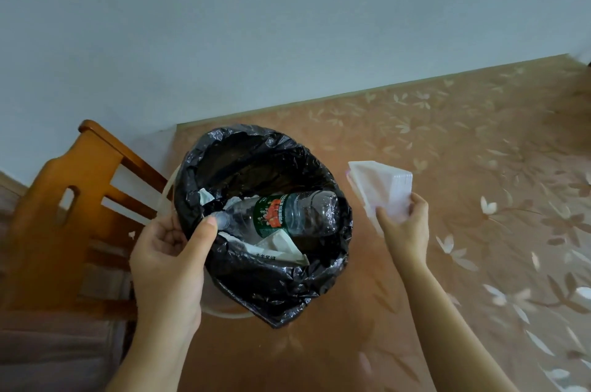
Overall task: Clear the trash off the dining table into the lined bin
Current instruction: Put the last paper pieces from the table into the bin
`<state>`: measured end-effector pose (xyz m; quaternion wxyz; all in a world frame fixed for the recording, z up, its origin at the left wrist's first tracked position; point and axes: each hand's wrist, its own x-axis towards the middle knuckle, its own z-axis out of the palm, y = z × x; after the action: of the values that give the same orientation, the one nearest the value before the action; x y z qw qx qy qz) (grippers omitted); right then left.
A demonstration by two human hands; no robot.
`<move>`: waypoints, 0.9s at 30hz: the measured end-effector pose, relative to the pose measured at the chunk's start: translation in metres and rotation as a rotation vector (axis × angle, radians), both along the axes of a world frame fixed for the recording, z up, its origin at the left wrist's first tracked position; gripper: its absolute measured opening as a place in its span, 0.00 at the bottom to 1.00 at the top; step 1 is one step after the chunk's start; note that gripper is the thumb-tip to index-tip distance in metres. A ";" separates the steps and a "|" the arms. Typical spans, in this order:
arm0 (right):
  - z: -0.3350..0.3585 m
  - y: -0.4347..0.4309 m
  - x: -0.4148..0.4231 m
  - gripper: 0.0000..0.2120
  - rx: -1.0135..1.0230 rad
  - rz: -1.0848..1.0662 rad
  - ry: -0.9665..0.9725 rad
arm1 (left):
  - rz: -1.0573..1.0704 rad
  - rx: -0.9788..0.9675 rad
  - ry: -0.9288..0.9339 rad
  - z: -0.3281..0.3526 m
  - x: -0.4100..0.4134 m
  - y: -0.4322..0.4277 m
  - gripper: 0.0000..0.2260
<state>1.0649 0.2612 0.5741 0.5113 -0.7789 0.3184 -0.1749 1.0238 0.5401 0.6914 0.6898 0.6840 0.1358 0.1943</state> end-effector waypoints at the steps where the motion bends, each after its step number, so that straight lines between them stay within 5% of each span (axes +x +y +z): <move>1: 0.008 0.008 -0.010 0.31 0.006 0.017 -0.020 | 0.015 -0.008 0.010 0.001 -0.009 0.008 0.12; 6: 0.045 0.054 -0.069 0.30 0.010 0.107 -0.089 | 0.026 -0.032 0.074 0.002 -0.056 0.046 0.05; 16: 0.099 0.146 -0.163 0.24 -0.006 0.429 -0.162 | 0.013 -0.091 0.084 -0.005 -0.137 0.108 0.07; 27: 0.145 0.227 -0.178 0.23 -0.295 0.949 -0.080 | -0.002 -0.095 0.095 -0.005 -0.179 0.140 0.02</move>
<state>0.8870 0.4883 0.7188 0.4307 -0.8945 -0.1193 0.0043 0.8449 0.6800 0.6866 0.7147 0.6590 0.1765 0.1542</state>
